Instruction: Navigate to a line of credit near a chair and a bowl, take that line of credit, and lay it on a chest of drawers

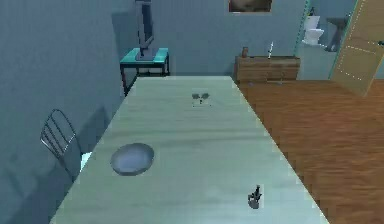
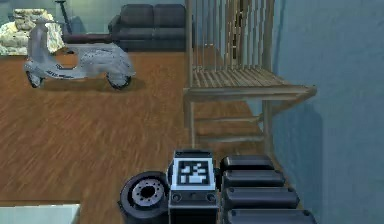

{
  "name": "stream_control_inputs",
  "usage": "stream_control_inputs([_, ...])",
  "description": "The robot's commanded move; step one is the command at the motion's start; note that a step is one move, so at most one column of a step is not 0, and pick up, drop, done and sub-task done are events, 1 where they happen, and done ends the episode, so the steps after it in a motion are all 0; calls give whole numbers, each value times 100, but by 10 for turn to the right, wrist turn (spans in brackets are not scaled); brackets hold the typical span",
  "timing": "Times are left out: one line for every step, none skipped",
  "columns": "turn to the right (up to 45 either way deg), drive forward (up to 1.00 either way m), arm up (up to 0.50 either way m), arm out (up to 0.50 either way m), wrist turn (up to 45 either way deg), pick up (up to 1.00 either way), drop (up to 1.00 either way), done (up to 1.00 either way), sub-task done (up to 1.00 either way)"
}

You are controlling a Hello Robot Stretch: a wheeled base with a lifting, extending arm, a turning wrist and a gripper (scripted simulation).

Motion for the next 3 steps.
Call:
stream_control_inputs([450, 0, 0, 0, 0, 0, 0, 0, 0])
stream_control_inputs([420, 0, 0, 0, 0, 0, 0, 0, 0])
stream_control_inputs([0, 75, 0, 0, 0, 0, 0, 0, 0])
